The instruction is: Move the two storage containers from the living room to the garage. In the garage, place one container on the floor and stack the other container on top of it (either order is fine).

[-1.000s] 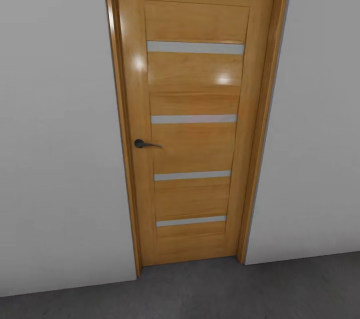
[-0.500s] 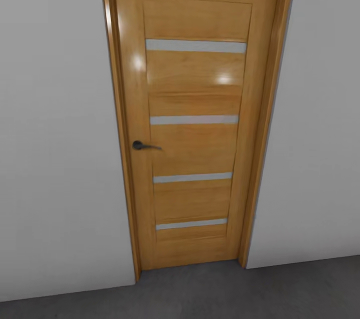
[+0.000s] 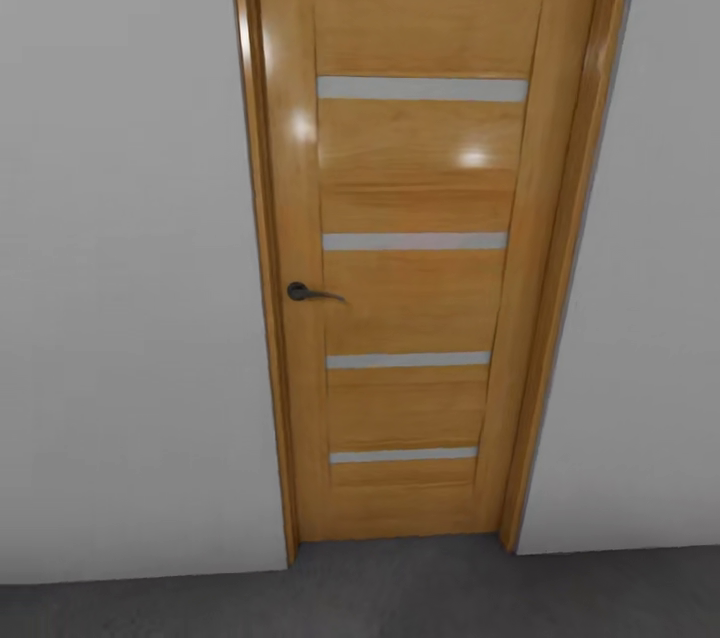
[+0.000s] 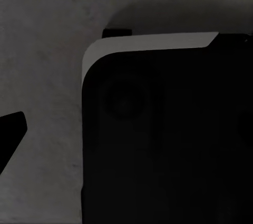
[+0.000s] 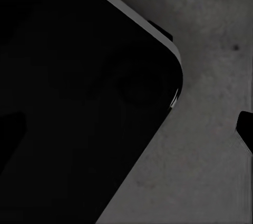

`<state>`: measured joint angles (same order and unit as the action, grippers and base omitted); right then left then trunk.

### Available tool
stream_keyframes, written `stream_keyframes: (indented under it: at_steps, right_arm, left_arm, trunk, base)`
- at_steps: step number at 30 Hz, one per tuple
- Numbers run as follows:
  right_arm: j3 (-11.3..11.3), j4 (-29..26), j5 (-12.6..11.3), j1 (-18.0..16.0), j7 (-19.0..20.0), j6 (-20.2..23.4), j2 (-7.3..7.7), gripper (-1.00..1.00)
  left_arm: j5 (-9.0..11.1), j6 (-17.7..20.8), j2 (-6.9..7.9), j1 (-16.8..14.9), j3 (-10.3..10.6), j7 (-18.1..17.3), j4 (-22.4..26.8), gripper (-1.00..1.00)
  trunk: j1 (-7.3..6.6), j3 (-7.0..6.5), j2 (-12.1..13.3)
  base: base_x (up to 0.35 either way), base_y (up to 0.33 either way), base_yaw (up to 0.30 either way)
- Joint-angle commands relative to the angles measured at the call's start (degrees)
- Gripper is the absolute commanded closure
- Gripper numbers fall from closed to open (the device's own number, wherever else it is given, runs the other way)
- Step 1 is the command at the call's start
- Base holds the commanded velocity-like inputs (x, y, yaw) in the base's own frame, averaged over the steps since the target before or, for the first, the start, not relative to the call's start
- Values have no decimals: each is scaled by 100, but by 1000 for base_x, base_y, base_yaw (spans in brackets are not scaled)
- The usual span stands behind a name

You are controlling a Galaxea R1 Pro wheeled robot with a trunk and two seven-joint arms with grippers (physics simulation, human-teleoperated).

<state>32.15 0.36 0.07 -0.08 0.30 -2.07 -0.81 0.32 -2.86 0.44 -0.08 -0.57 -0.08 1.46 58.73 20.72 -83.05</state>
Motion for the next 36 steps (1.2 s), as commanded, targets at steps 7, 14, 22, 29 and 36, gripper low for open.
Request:
stream_keyframes:
  at_steps: [7,14,22,29,36]
  right_arm:
    - [2,5,-2,-1,2,-22,0,-100]
    - [-7,0,2,-1,5,-22,-7,-100]
    - [-7,7,-9,-1,-1,-24,-7,-100]
    - [-7,5,-15,-1,0,-22,-7,-100]
    - [-7,6,-16,-1,0,-24,-7,-100]
  left_arm:
    - [3,-38,2,-1,-11,-1,-5,-100]
    - [-5,-32,0,-1,5,-9,-5,-100]
    - [-4,-31,0,-1,1,-2,-6,-100]
    - [3,-32,0,-1,-4,-1,-6,-100]
    - [3,-35,1,-1,-5,-1,-6,-100]
  trunk:
    - [0,4,-3]
    - [0,4,-3]
    - [0,4,-3]
    - [0,4,-3]
    - [0,4,-3]
  base:
    - [0,0,262]
    - [99,-65,43]
    - [234,-182,1]
    - [237,-185,0]
    - [237,-185,0]
